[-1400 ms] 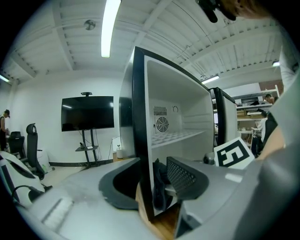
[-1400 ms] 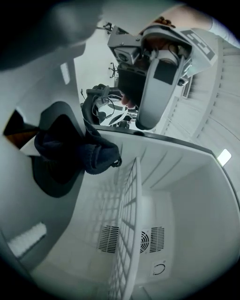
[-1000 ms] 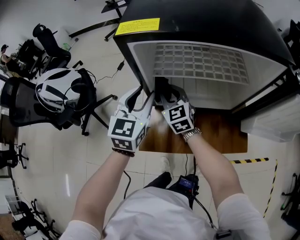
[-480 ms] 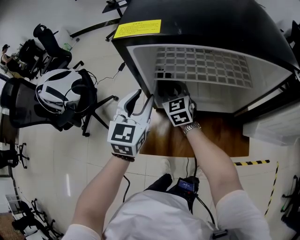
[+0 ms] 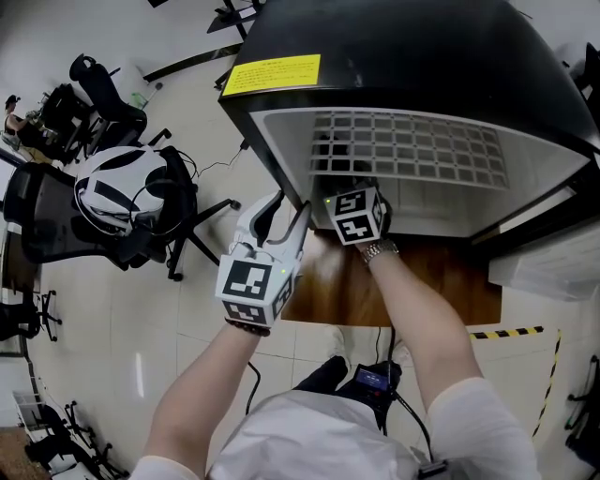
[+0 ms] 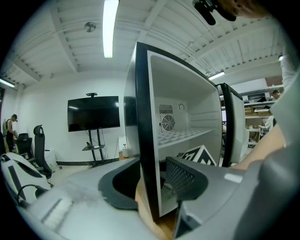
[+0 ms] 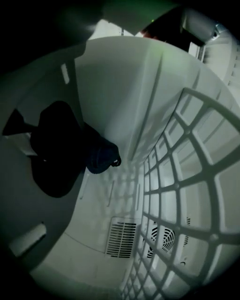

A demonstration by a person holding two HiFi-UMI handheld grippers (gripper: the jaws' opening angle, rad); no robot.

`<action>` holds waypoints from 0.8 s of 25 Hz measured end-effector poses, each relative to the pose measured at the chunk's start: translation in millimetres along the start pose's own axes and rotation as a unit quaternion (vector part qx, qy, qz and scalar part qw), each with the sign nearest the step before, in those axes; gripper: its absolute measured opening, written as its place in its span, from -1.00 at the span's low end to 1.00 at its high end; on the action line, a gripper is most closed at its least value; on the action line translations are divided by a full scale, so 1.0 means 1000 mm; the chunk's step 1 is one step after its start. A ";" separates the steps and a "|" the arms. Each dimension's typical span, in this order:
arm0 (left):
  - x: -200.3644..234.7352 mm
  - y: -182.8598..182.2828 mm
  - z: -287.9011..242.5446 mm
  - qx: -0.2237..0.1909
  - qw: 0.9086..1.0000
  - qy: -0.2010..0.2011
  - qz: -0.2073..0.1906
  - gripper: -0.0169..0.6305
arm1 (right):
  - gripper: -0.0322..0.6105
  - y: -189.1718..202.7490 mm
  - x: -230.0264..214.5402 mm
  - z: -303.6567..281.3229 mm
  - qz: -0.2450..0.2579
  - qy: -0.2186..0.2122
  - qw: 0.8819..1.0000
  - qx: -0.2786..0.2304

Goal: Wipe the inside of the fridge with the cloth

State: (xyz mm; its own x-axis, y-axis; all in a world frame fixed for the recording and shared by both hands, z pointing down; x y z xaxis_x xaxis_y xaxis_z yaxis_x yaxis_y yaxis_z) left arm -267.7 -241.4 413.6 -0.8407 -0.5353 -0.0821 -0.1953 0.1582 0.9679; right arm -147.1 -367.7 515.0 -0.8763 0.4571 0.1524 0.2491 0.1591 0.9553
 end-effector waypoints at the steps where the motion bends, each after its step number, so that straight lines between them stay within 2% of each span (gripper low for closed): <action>1: 0.000 0.000 0.000 0.000 1.000 0.001 0.000 -0.43 | -0.66 0.000 -0.002 -0.003 -0.002 0.003 1.000 0.000; 10: -0.002 -0.003 -0.001 -0.001 1.000 0.005 0.000 -0.43 | -0.66 -0.001 -0.018 -0.021 -0.012 0.028 1.000 0.004; 20: -0.002 -0.003 -0.001 -0.002 1.000 -0.003 0.004 -0.40 | -0.66 0.006 -0.044 -0.015 -0.020 0.067 0.997 0.020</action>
State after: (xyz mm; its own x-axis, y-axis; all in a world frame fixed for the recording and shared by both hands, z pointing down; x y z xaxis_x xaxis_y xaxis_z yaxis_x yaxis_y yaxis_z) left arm -264.8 -241.6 410.8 -0.8451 -0.5291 -0.0766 -0.1869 0.1583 0.9695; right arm -113.4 -400.4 517.9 -0.9321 0.3299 0.1497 0.2270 0.2099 0.9510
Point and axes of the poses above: the fingertips, and each gripper's own axes: z backward along the fingers, x to its left, y out of its underside, the point moved 7 cm from there along z, backward along the fingers, and after that the axes turned 2 degrees about -x, right-handed, at the moved point
